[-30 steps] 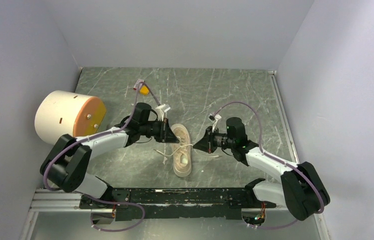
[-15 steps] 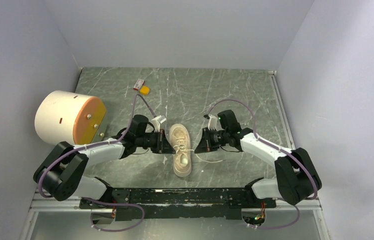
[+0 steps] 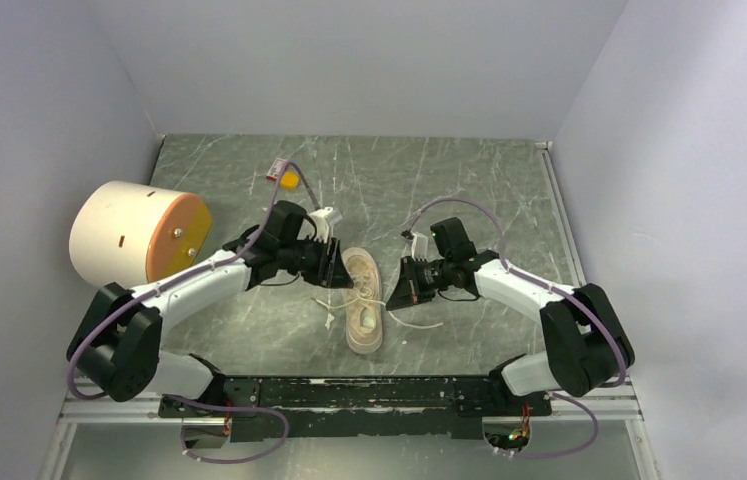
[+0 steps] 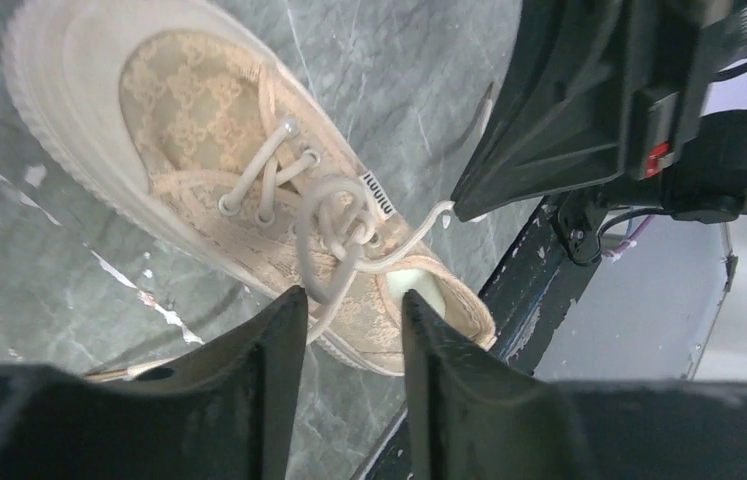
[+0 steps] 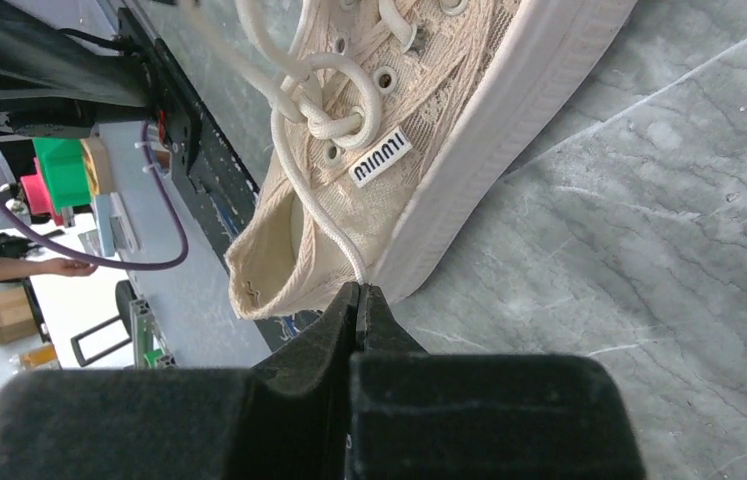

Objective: Tie the shoes

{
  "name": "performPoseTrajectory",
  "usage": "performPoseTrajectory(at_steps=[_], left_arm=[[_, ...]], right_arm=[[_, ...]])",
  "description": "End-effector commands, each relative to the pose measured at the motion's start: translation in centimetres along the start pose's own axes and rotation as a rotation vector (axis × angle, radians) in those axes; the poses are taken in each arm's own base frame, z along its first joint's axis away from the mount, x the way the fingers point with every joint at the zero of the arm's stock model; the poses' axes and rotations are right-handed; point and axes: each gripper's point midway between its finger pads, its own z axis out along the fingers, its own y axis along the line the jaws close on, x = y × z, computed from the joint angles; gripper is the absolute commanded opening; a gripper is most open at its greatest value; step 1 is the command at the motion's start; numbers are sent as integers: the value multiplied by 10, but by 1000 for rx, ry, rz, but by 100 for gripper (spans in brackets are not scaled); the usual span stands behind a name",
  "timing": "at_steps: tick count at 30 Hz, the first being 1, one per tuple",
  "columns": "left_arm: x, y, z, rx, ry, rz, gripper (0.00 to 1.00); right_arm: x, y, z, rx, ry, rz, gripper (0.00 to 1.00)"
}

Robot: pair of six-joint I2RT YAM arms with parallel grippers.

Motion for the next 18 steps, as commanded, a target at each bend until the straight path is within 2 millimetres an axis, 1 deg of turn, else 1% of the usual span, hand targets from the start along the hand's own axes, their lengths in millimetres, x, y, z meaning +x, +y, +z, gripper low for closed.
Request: performPoseTrajectory(at_steps=[1, 3, 4, 5, 6, 9, 11, 12, 14, 15, 18], left_arm=[[-16, -6, -11, -30, 40, 134, 49], [-22, -6, -6, -27, 60, 151, 52], [-25, -6, -2, -21, 68, 161, 56], [-27, -6, 2, -13, 76, 169, 62], [-30, -7, 6, -7, 82, 177, 66], [-31, -3, 17, -2, 116, 167, 67], [-28, -3, 26, 8, 140, 172, 73], [-26, -4, 29, 12, 146, 179, 74], [-21, -5, 34, 18, 162, 188, 73], [-18, -4, 37, 23, 174, 187, 71], [-6, 4, 43, -7, 228, 177, 57]], right_arm=[[1, 6, 1, -37, 13, -28, 0], [2, 6, 2, -41, 18, -29, 0], [3, 7, 3, -44, 20, -32, 0], [3, 8, 3, -45, 21, -33, 0], [3, 8, 3, -46, 23, -35, 0], [2, 9, 3, -49, 22, -43, 0], [2, 10, 3, -50, 24, -45, 0], [3, 10, 3, -51, 24, -47, 0], [3, 10, 3, -50, 23, -48, 0], [2, 10, 2, -51, 21, -49, 0], [2, 11, 2, -49, 18, -53, 0]])
